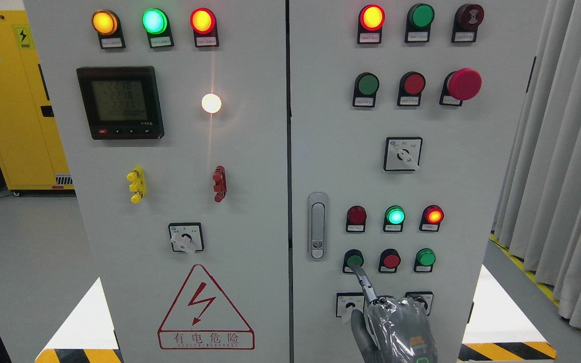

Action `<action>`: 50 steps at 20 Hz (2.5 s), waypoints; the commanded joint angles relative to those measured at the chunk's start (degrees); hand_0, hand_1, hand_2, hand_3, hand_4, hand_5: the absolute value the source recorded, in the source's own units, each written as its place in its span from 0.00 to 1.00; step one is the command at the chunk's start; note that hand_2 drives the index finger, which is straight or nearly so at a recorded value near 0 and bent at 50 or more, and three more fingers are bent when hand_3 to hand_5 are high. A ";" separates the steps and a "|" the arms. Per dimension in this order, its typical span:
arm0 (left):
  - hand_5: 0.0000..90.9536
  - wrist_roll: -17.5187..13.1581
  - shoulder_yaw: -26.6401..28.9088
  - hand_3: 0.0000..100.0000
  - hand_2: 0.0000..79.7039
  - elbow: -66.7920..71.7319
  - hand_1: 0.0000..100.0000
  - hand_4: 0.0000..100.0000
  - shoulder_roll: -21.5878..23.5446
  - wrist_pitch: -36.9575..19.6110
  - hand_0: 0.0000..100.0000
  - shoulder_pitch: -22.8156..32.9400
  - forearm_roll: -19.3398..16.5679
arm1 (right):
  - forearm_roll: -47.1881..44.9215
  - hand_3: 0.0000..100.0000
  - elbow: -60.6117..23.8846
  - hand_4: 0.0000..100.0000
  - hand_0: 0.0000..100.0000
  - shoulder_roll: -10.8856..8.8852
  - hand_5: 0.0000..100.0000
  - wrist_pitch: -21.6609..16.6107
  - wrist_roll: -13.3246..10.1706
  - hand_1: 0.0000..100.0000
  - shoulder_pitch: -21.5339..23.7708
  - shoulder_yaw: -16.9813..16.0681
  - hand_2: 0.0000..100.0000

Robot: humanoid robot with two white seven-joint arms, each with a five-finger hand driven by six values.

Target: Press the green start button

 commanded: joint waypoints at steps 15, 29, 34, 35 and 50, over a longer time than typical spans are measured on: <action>0.00 0.27 -0.05 0.00 0.00 0.00 0.56 0.00 0.00 0.01 0.12 0.00 -0.08 | -0.37 1.00 1.96 1.00 0.71 0.28 1.00 0.10 0.43 0.89 -0.96 -0.67 0.00; 0.00 0.27 0.04 0.00 0.00 0.00 0.56 0.00 0.00 0.01 0.12 0.00 0.00 | -0.46 1.00 3.80 1.00 0.73 0.45 1.00 0.19 0.61 0.89 -2.28 -0.85 0.00; 0.00 0.27 -0.05 0.00 0.00 0.00 0.56 0.00 0.00 0.01 0.12 0.00 0.00 | -0.46 1.00 4.24 1.00 0.73 0.45 1.00 0.19 0.61 0.89 -2.37 -1.37 0.00; 0.00 0.27 0.04 0.00 0.00 0.00 0.56 0.00 0.00 0.01 0.12 0.00 0.00 | -0.46 1.00 4.42 1.00 0.73 0.54 1.00 0.19 0.69 0.89 -2.37 -1.37 0.00; 0.00 0.27 -0.05 0.00 0.00 0.00 0.56 0.00 0.00 0.01 0.12 0.00 0.00 | -3.71 1.00 5.12 1.00 0.75 0.45 1.00 1.59 1.57 0.88 -2.46 -1.64 0.00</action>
